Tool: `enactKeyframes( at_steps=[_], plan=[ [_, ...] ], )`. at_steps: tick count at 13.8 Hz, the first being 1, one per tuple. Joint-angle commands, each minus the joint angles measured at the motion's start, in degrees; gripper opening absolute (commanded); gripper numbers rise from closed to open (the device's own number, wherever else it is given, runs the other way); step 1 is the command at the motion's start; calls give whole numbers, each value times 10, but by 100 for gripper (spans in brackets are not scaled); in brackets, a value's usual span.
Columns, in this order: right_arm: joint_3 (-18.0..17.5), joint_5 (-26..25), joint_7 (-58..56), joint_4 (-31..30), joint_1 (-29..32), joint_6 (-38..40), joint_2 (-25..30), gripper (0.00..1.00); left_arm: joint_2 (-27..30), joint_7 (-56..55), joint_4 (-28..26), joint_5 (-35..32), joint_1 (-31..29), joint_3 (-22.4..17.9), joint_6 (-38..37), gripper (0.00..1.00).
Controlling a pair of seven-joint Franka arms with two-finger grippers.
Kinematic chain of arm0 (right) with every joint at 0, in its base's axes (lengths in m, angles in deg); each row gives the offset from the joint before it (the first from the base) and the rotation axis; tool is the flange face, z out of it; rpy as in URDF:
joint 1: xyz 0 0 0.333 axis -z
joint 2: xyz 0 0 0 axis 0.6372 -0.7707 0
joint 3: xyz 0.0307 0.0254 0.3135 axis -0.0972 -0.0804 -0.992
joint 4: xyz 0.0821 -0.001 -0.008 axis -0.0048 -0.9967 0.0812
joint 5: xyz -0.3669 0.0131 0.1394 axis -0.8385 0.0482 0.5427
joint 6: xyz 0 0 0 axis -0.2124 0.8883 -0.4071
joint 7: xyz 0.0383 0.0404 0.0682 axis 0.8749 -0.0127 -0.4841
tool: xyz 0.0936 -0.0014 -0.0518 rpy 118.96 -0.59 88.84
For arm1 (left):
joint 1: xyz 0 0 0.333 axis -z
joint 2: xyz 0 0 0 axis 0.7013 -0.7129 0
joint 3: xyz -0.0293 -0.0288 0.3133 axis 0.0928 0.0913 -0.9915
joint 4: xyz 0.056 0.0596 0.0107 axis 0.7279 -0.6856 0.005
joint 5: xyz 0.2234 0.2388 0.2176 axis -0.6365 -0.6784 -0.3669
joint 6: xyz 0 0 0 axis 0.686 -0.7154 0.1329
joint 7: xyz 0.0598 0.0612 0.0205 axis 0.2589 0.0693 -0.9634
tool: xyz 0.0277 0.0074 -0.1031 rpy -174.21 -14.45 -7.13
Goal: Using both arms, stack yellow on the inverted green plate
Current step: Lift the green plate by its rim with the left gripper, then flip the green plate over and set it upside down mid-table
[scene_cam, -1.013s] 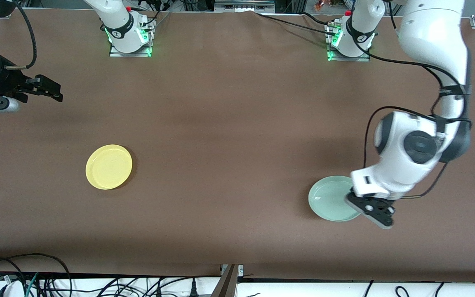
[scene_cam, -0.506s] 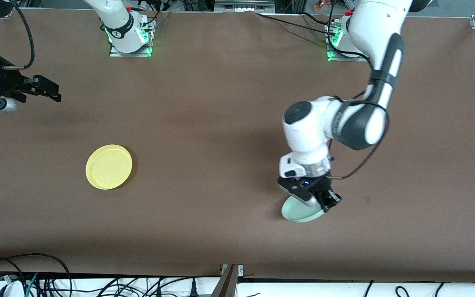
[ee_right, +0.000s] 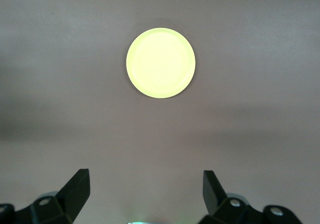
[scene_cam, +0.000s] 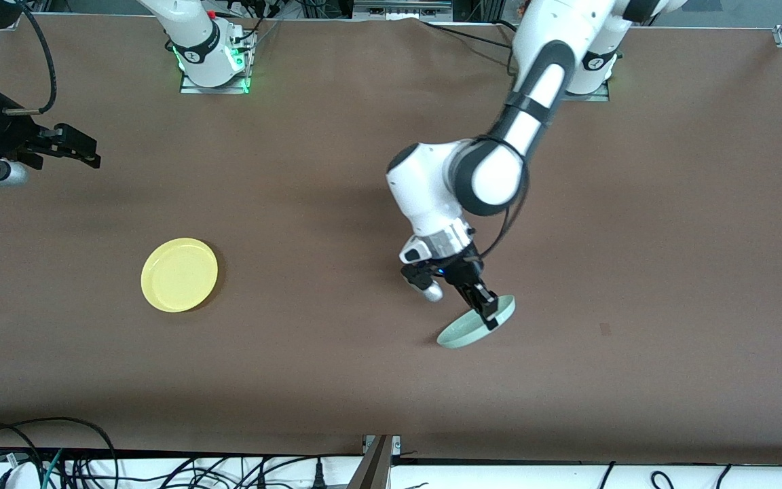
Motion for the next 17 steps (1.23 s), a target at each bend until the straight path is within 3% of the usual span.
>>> enactKeyframes(
  at_steps=[1,5,10,17],
  plan=[
    [-4,9,7,5,-3,1,-2,100,-25,-11,18,-64,35,-15,-38,0],
    [-13,9,7,9,-11,0,-18,100,-47,-43,23,-75,65,-18,-52,0],
    [-12,12,3,9,-9,2,-20,100,-116,-88,99,-75,109,-21,-103,0],
    [-8,2,6,10,-5,7,-20,100,-156,-180,128,-70,162,-24,-127,0]
  ],
)
